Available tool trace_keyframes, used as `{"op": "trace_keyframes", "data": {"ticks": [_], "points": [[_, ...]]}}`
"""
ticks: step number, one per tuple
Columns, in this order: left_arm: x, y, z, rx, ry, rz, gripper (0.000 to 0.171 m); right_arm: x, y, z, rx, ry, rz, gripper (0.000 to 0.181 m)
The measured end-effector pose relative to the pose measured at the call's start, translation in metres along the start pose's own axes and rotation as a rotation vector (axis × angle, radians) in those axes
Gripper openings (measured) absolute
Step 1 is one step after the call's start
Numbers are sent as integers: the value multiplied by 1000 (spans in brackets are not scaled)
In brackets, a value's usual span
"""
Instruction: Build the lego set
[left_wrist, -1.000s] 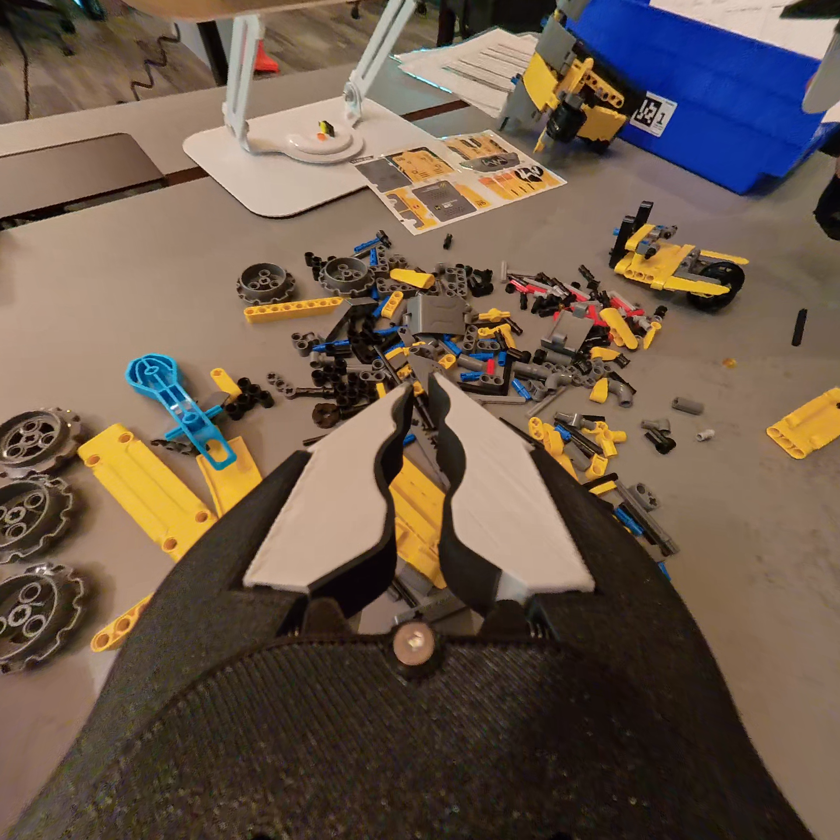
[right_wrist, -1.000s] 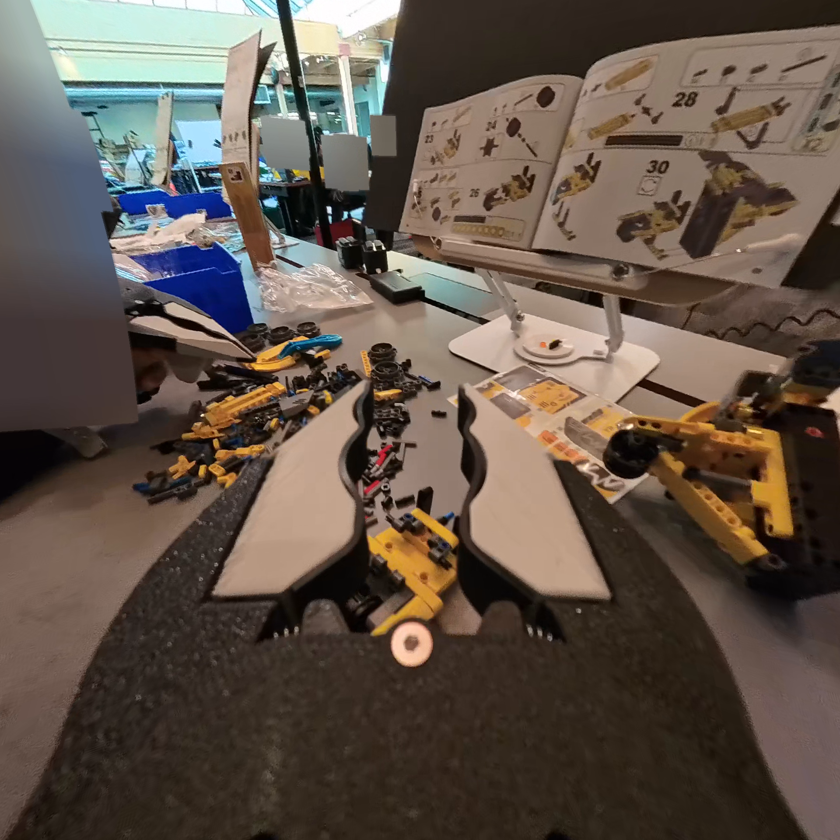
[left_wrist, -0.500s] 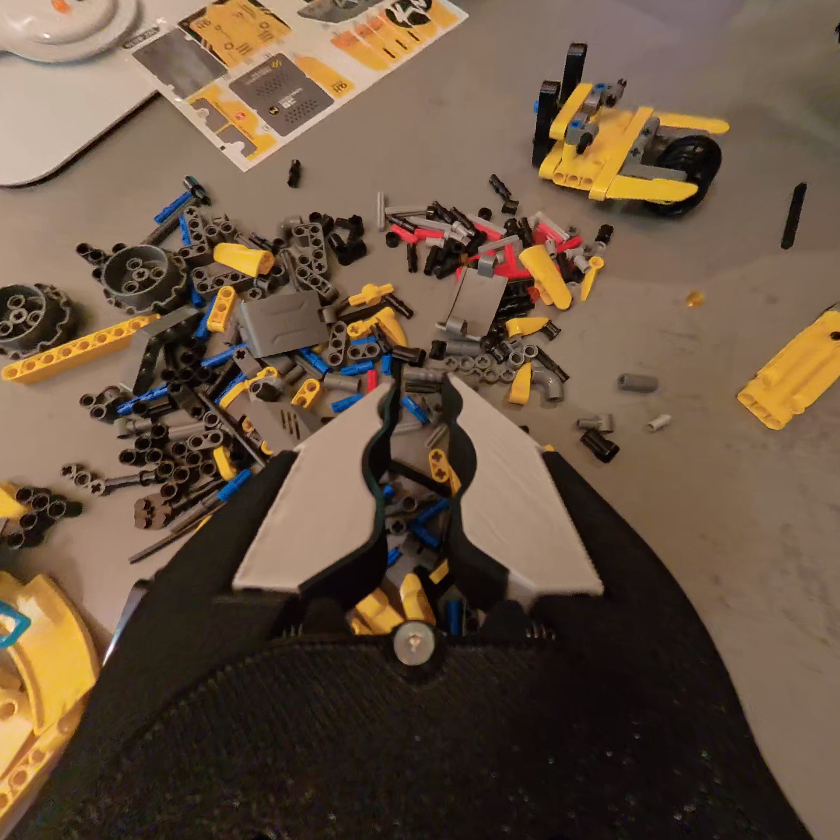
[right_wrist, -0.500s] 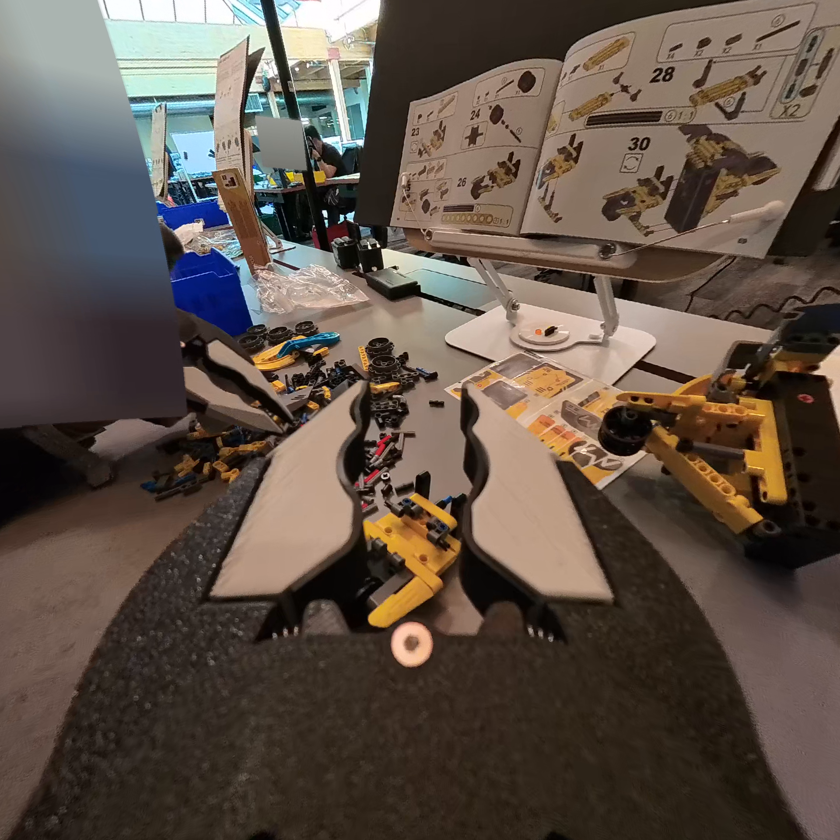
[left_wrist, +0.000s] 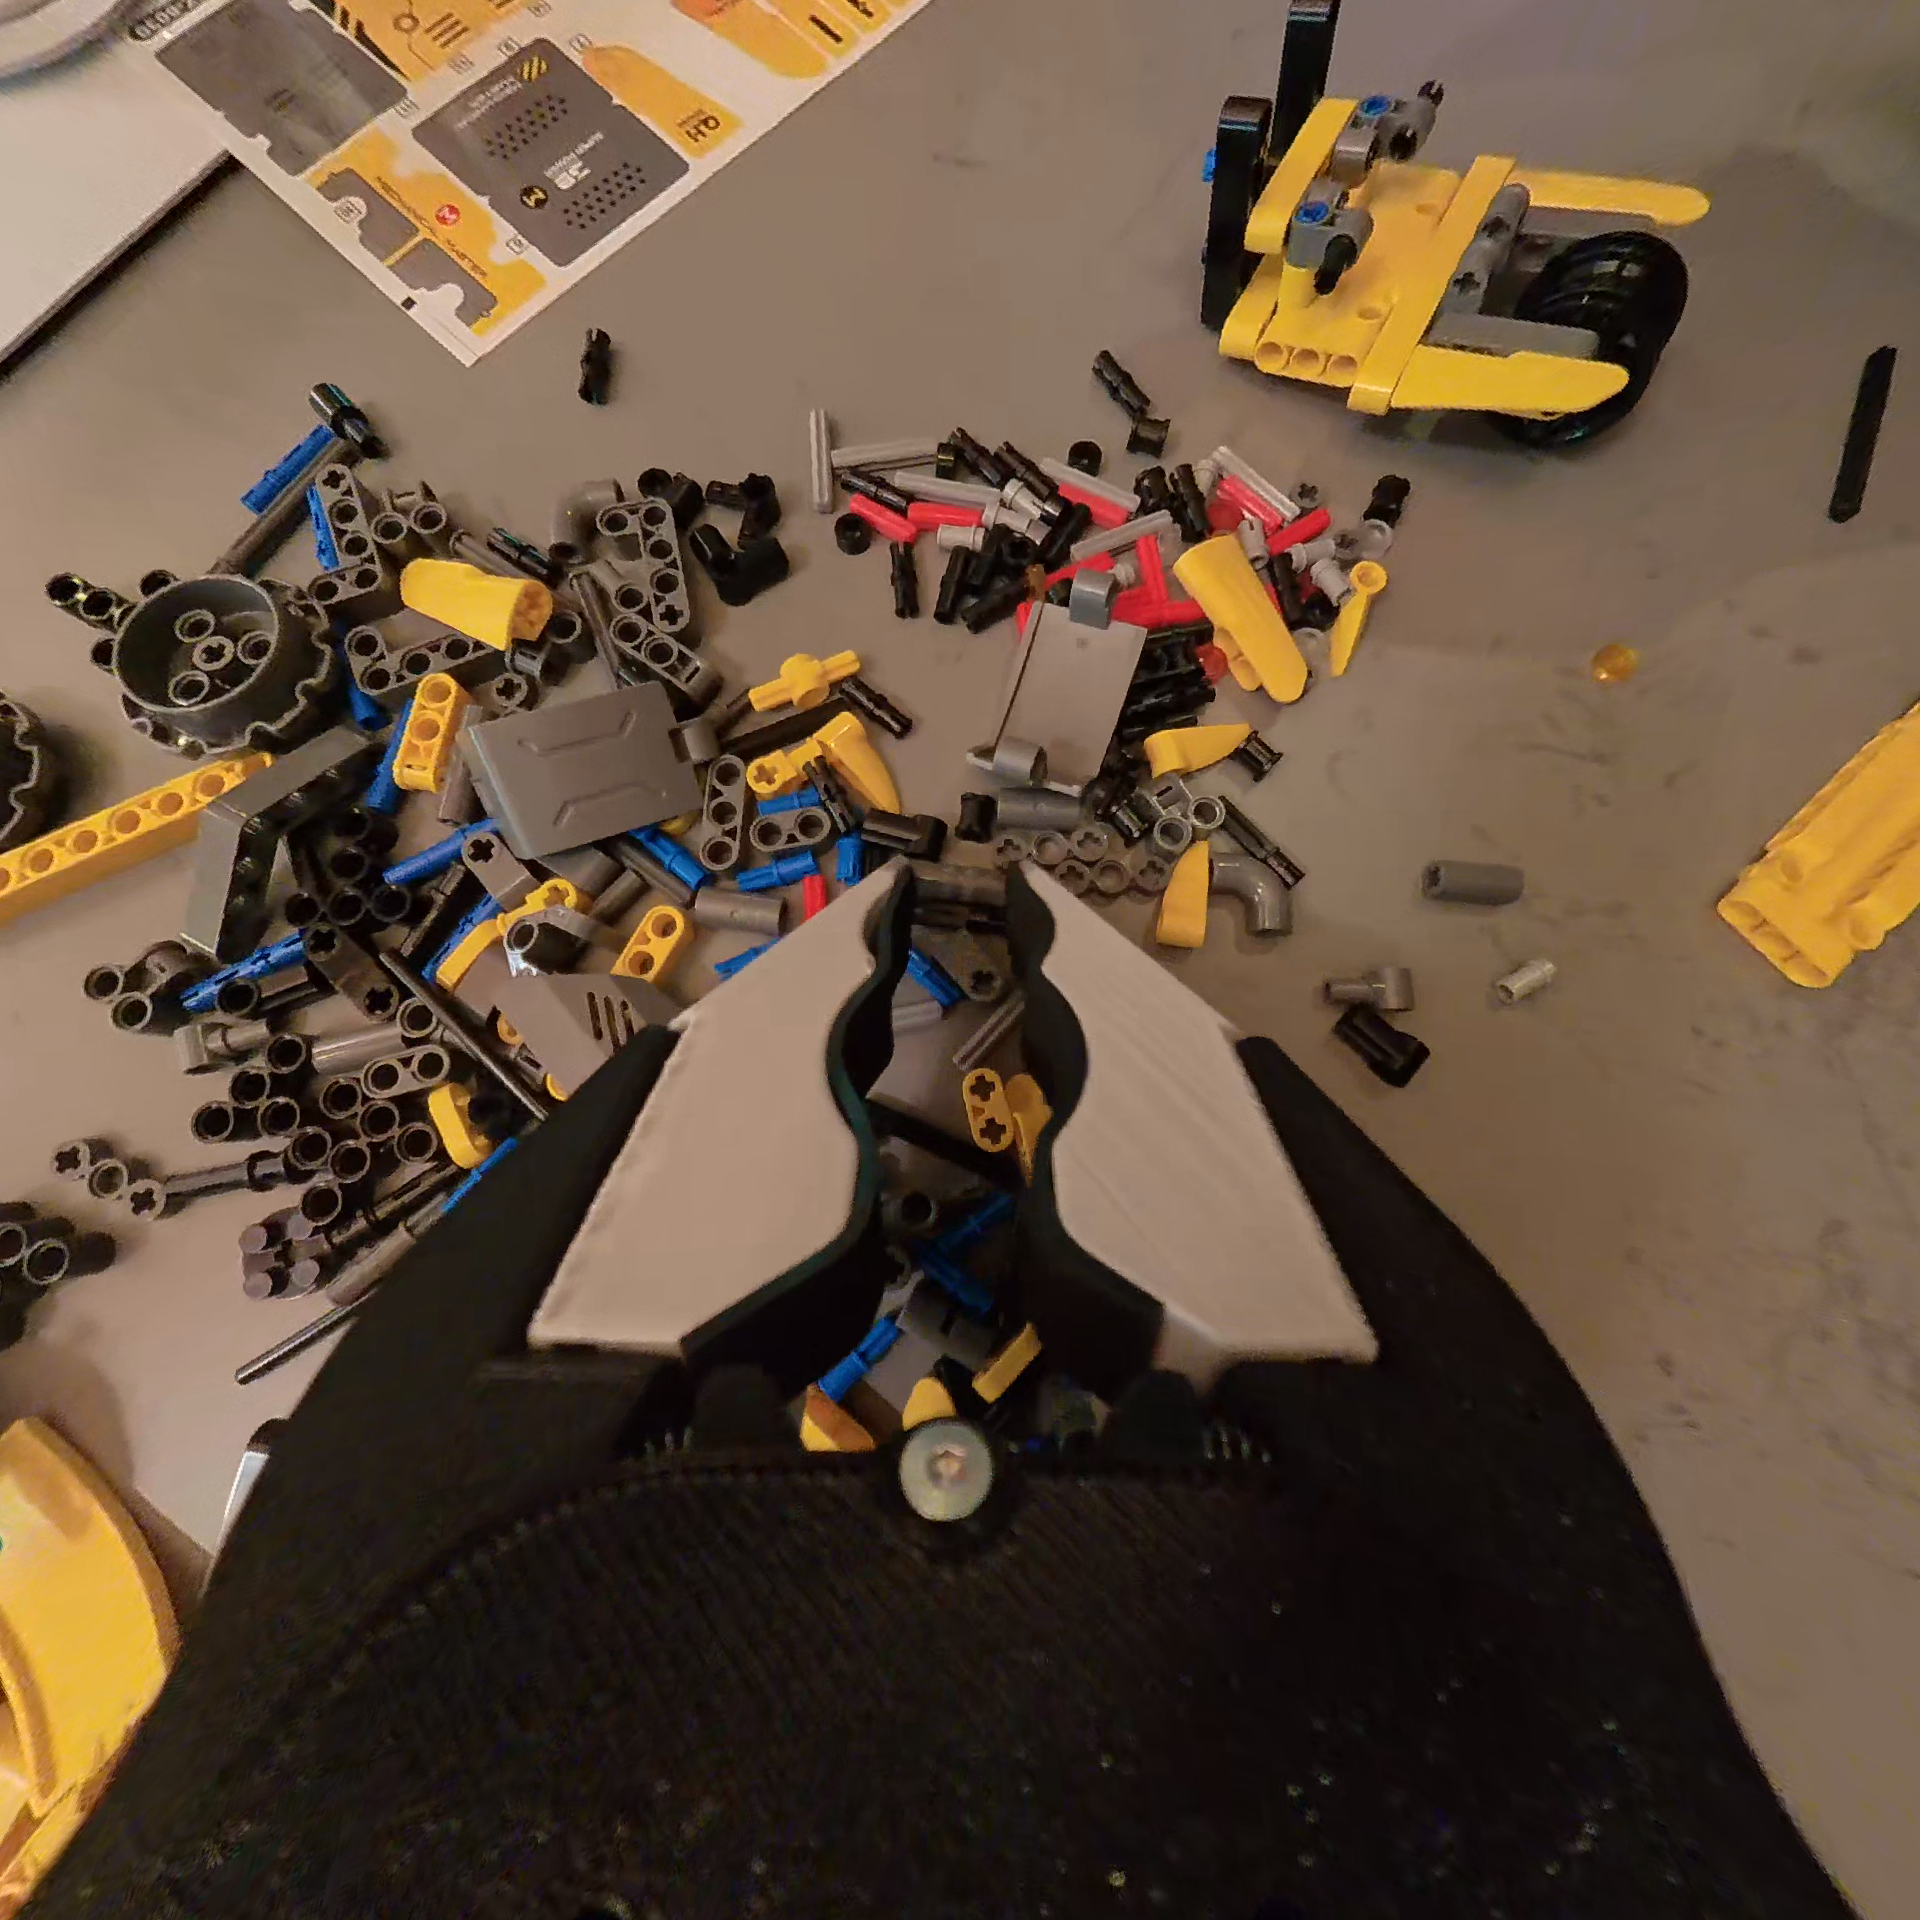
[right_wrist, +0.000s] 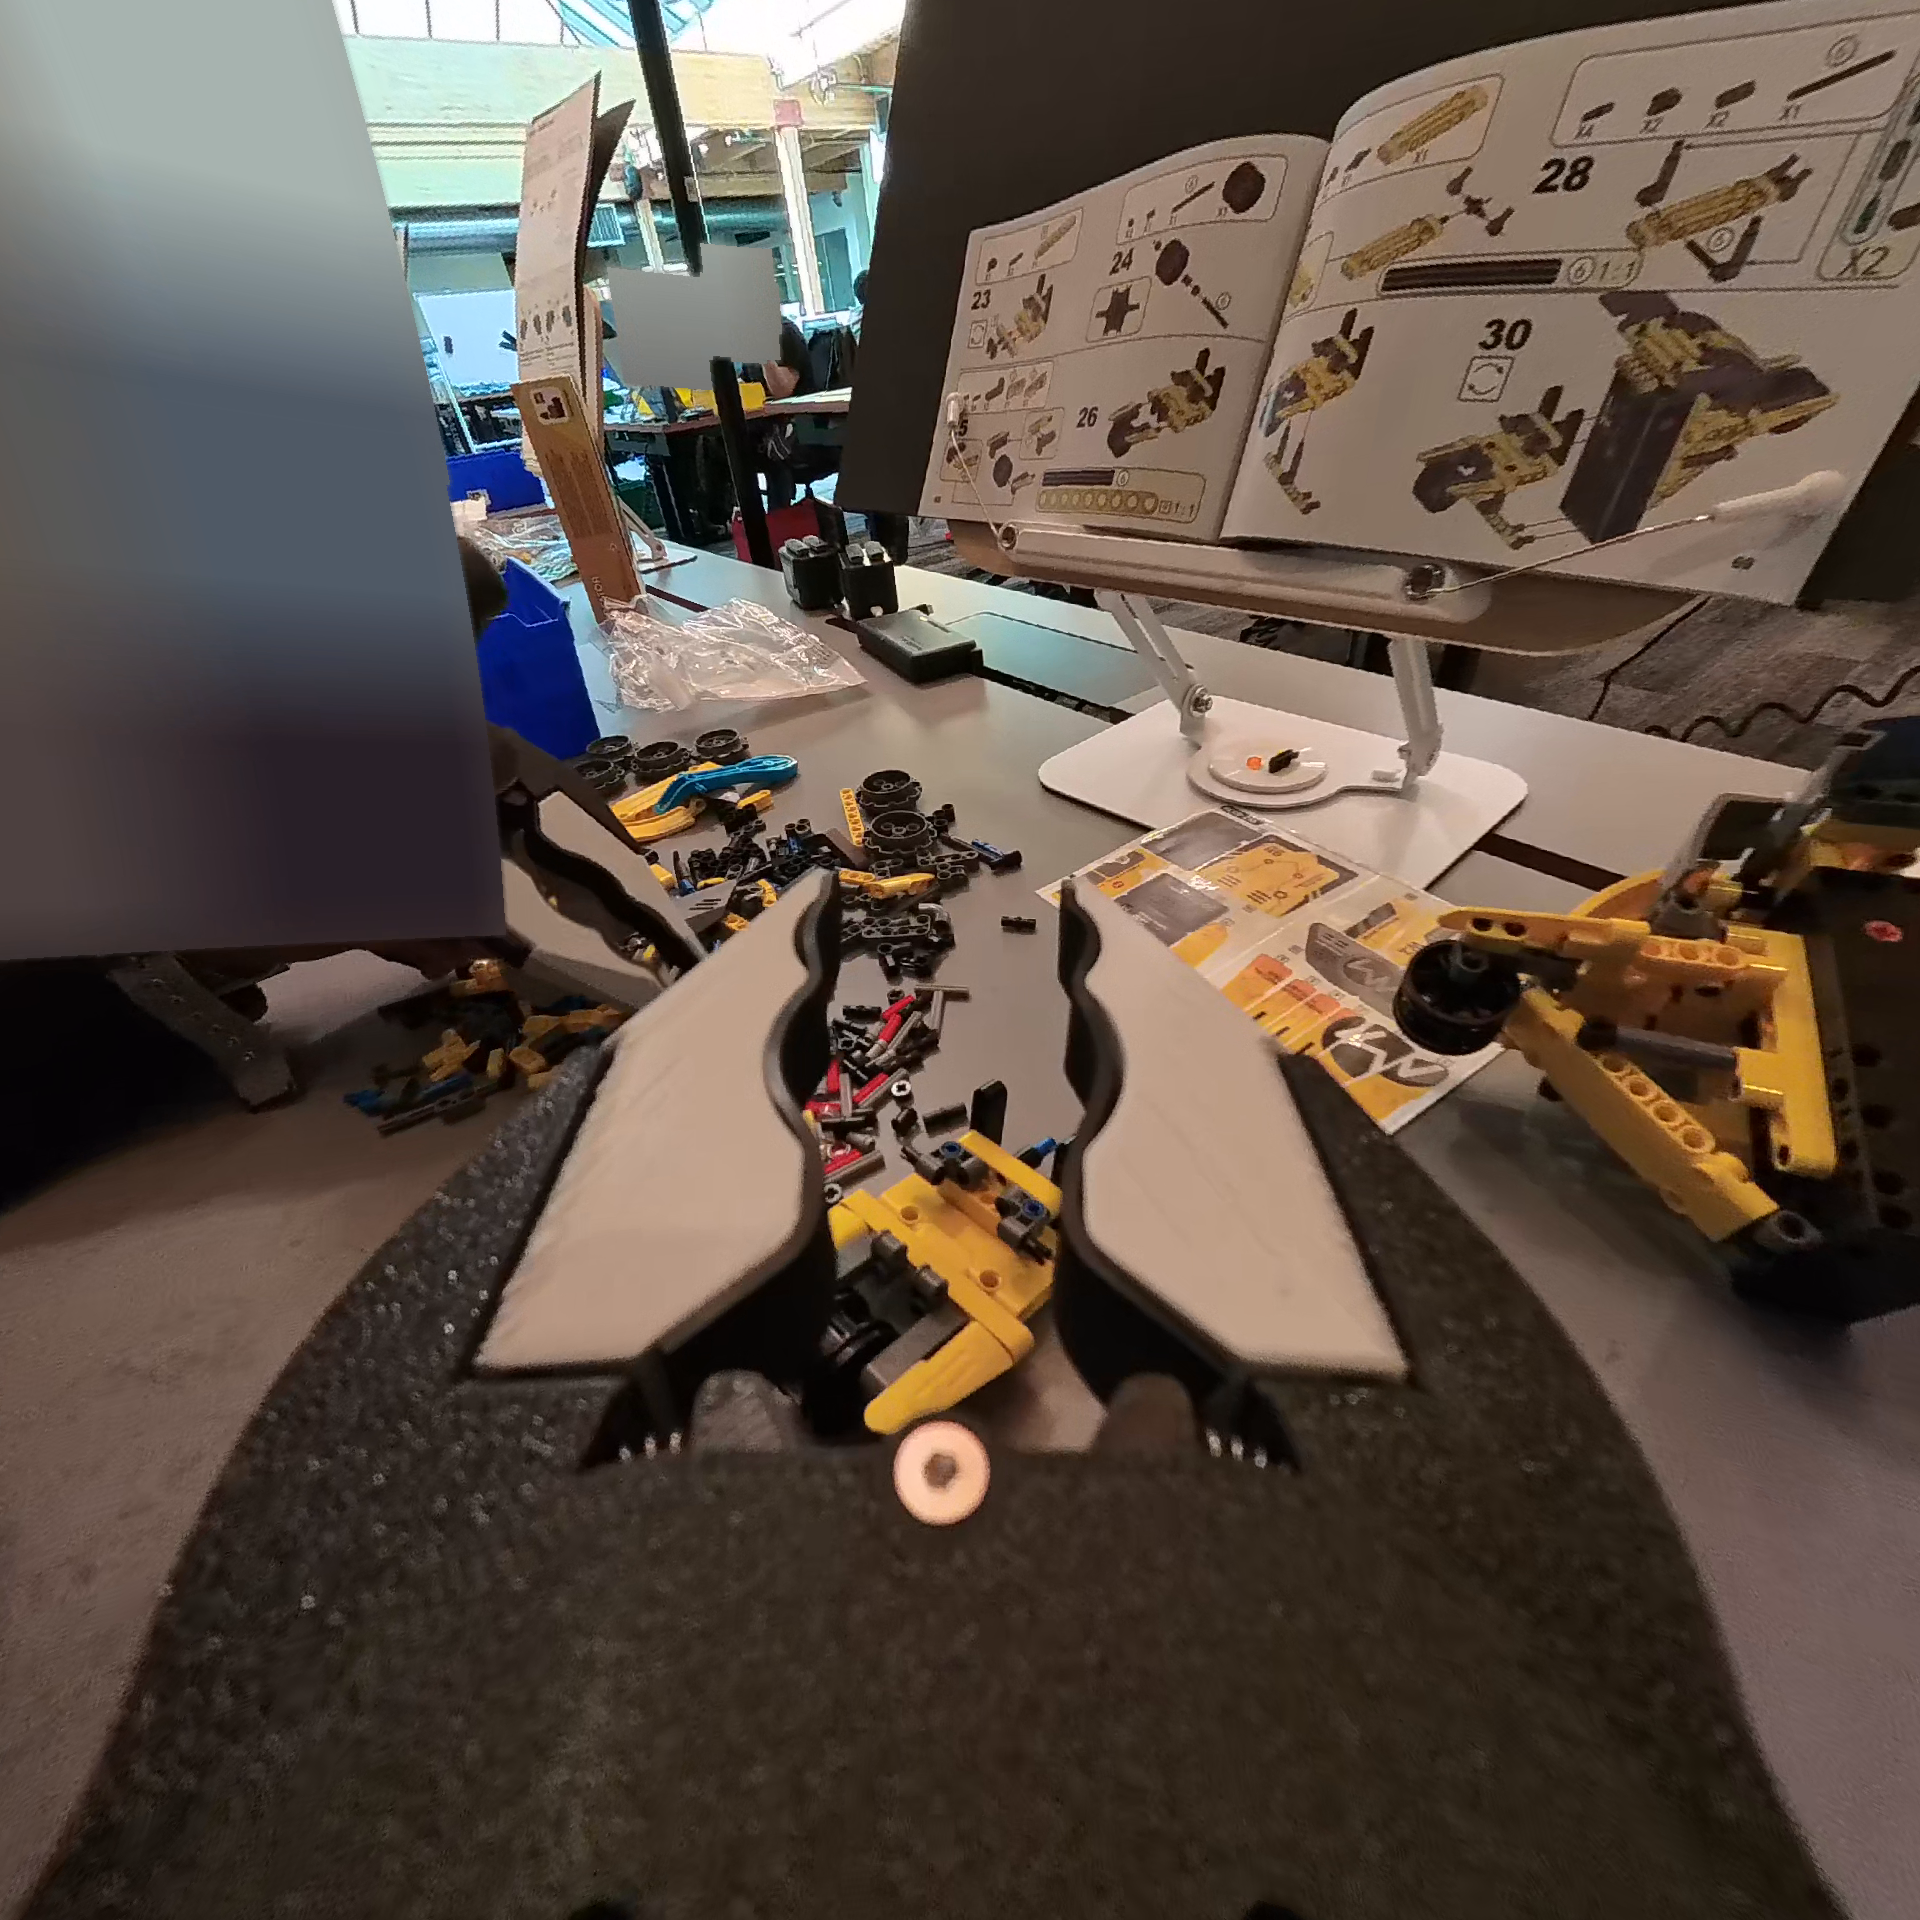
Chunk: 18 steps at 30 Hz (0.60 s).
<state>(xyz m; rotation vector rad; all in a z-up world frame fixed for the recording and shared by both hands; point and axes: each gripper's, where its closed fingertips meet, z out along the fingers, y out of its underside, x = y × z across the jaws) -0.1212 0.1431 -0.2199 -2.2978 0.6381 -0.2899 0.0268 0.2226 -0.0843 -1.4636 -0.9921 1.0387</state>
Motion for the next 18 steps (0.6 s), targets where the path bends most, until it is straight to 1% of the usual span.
{"op": "trace_keyframes", "data": {"ticks": [1,4,5,10,14,16,18], "points": [[1,2,1,-13,11,-2,25,0,0,0,-1,-2,2,41],[5,3,2,-19,25,12,24,-1,1,1,-2,-5,3,41],[5,3,2,-15,20,17,22,-1,0,1,-2,-4,1,41],[4,1,0,-14,-5,51,21,-1,-2,-1,6,-2,-2,41],[7,-13,-11,66,-19,59,21,-1,-3,-1,10,-1,-2,41],[18,-25,-18,126,20,72,21,0,-3,-1,11,0,-1,41],[39,-38,-18,172,86,82,21,0,-2,-1,9,-2,2,41]]}}
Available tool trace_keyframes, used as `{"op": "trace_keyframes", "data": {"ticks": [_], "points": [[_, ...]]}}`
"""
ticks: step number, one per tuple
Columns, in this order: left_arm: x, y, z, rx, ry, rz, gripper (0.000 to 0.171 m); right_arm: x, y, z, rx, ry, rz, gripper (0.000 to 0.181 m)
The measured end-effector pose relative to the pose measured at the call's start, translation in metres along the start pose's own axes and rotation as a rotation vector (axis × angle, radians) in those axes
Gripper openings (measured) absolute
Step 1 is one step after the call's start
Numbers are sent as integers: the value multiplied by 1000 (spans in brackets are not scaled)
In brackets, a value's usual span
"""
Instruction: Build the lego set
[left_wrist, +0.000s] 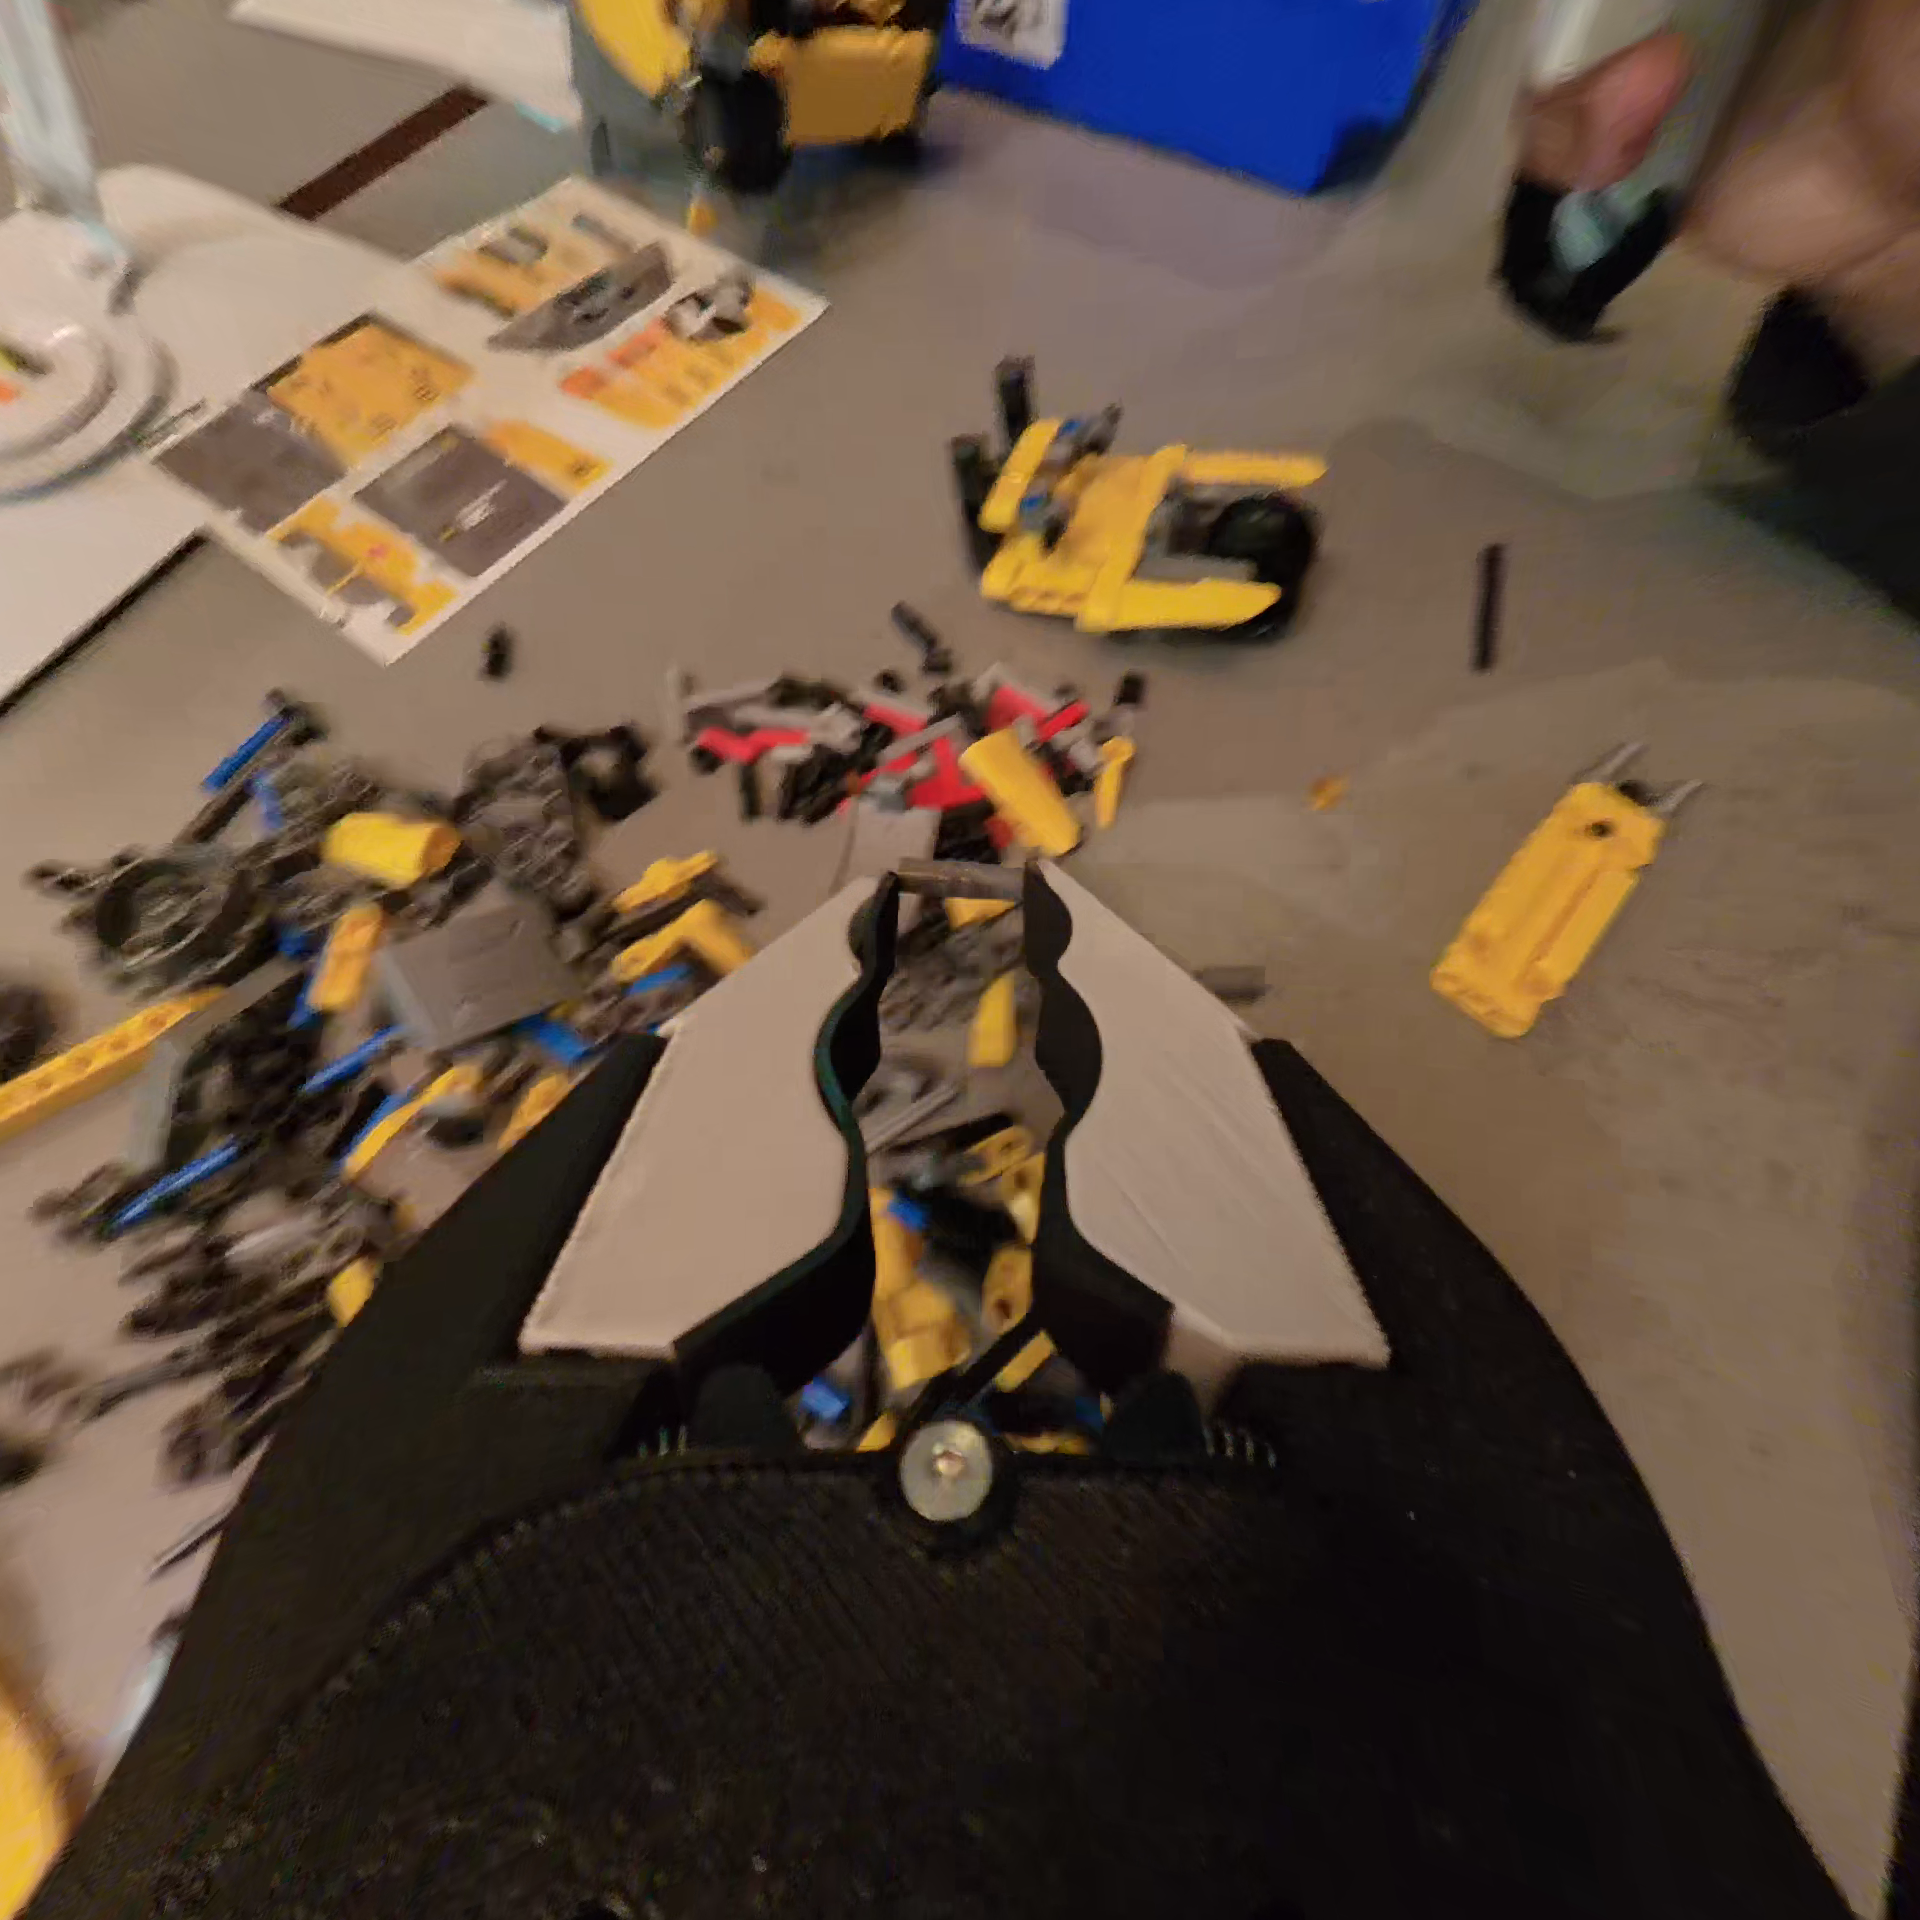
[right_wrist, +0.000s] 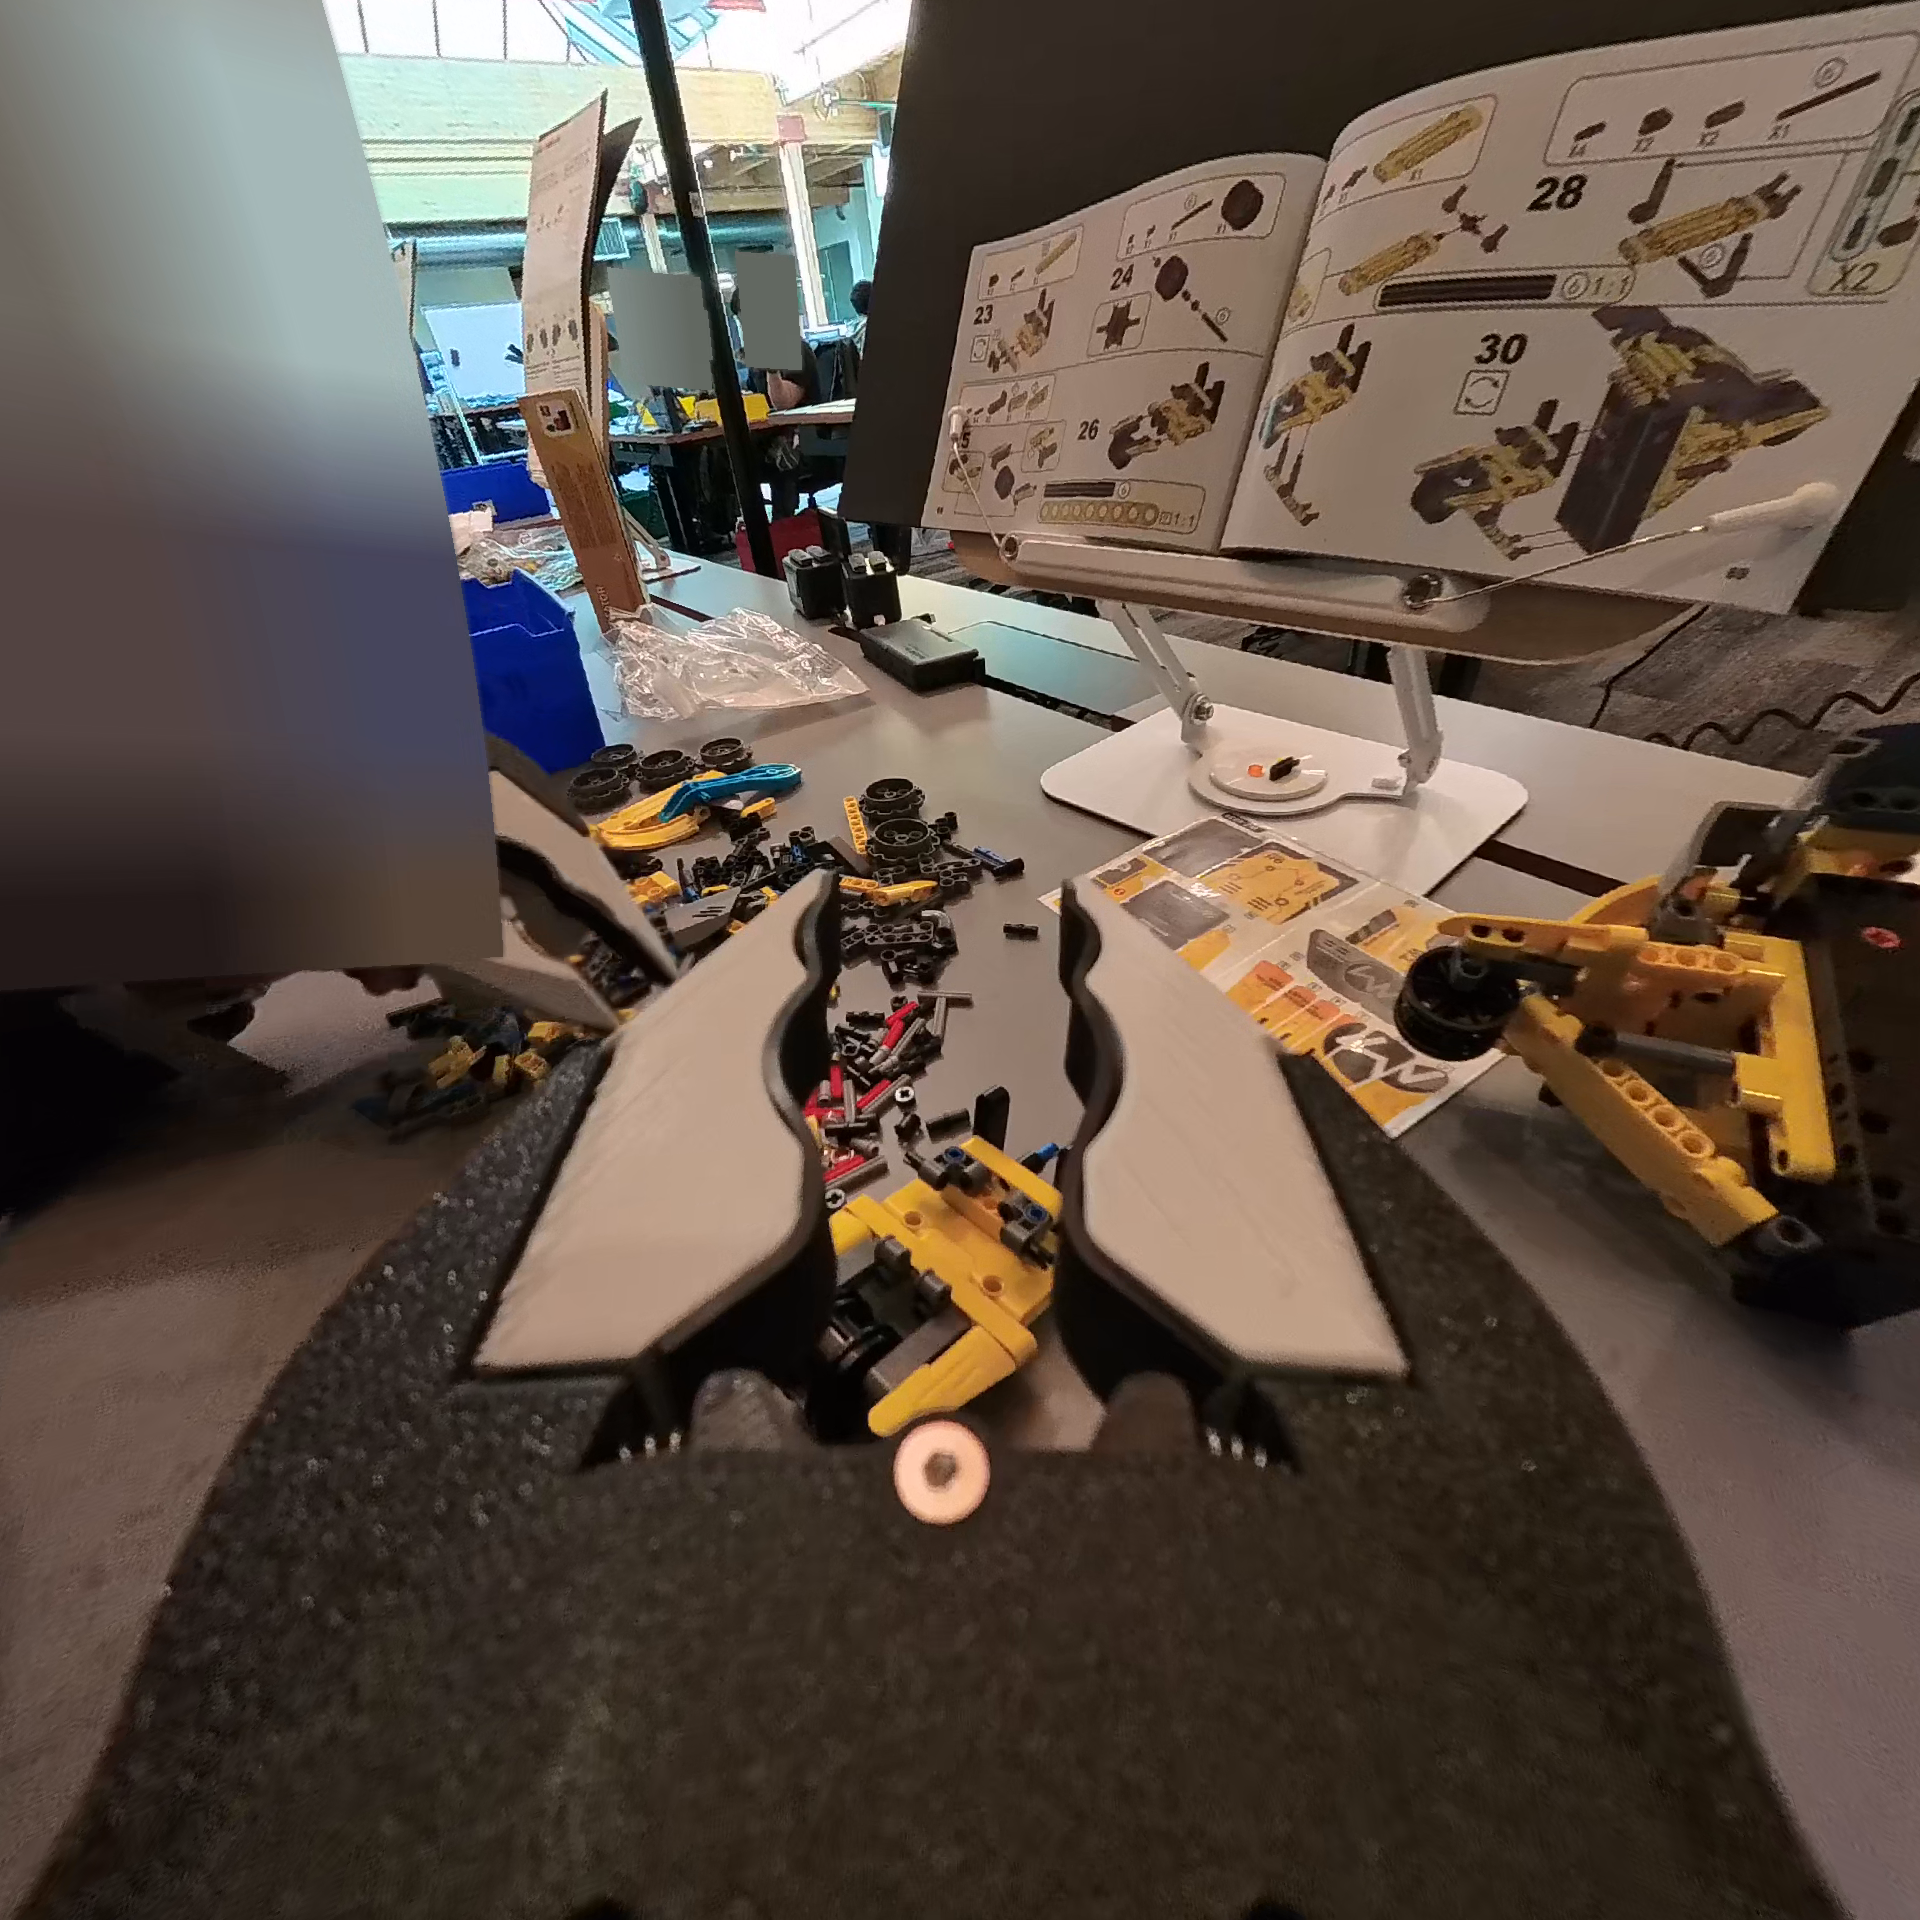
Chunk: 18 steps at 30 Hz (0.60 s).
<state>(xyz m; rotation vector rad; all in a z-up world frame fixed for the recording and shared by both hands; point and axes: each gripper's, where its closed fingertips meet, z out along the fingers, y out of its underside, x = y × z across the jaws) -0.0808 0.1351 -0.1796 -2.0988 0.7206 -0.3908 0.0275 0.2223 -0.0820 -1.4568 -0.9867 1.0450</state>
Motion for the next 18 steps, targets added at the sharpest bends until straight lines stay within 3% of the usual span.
{"op": "trace_keyframes", "data": {"ticks": [7,12,18], "points": [[96,-21,49,-40,261,124,21,-2,-1,-1,1,1,-16,41],[121,-20,69,-91,318,167,22,-7,-5,-3,11,-6,-31,41],[127,-10,79,-144,316,190,22,-12,-8,-4,7,2,-77,41]]}}
